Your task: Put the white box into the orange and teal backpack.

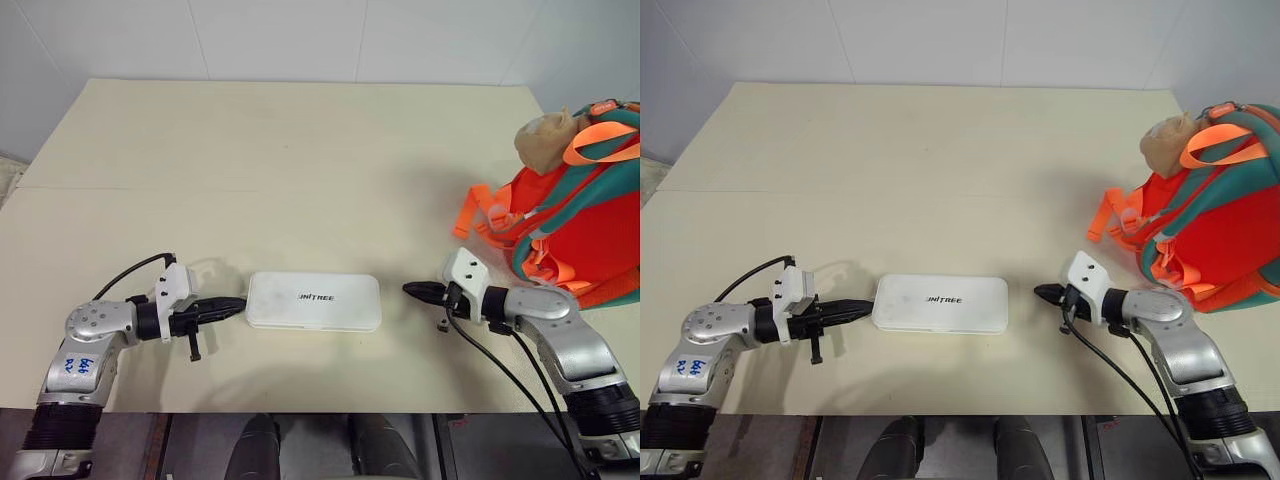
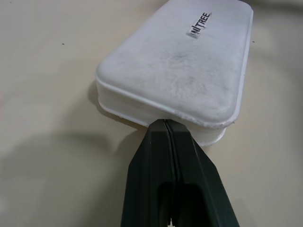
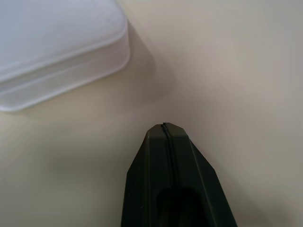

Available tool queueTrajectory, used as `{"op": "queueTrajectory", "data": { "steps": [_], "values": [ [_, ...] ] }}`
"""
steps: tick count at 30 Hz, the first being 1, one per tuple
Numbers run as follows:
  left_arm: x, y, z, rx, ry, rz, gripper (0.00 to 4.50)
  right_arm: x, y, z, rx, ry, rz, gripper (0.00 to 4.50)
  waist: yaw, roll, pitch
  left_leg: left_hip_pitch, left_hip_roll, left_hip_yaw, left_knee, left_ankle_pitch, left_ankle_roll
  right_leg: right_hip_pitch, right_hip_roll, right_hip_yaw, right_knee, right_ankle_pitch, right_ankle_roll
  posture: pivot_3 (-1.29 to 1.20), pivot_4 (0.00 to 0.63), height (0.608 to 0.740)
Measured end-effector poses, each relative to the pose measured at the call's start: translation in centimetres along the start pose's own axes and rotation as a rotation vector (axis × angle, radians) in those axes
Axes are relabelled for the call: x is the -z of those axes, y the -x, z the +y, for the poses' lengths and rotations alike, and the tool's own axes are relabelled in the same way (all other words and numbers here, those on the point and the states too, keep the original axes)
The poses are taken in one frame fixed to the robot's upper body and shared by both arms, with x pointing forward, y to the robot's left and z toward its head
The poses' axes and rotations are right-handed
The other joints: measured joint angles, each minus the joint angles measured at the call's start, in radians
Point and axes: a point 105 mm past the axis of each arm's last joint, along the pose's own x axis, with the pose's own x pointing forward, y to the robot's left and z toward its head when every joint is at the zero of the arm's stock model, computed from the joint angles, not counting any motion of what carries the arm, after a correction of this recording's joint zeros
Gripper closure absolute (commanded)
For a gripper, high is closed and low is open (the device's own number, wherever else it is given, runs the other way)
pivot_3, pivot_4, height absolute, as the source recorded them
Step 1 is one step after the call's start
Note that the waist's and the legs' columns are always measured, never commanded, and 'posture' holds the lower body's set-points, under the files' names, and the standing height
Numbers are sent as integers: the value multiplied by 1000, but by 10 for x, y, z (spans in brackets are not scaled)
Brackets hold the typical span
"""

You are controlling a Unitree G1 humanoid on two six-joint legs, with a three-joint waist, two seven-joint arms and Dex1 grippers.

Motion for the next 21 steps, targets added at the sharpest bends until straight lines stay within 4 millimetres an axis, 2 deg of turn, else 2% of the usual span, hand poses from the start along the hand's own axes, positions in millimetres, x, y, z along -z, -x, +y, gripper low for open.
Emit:
{"op": "queueTrajectory", "data": {
  "steps": [7,15,21],
  "values": [
    [-3,-1,-3,-4,0,-13,4488,-2,5,19,-40,-50,2,4500,-1,0,0,0,0,0,0,0,0,0,0,0,0,0,0,0,150,740],
    [-3,-3,-4,-5,2,-24,4488,-11,-6,35,-90,-61,-25,4500,-4,0,0,0,0,0,0,0,0,0,0,0,-1,0,0,0,150,740],
    [-2,-3,-3,-5,6,-28,4488,-16,-7,32,-80,-48,-34,4500,-4,0,0,0,0,0,0,0,0,0,0,0,-1,0,0,0,150,740]
  ]
}}
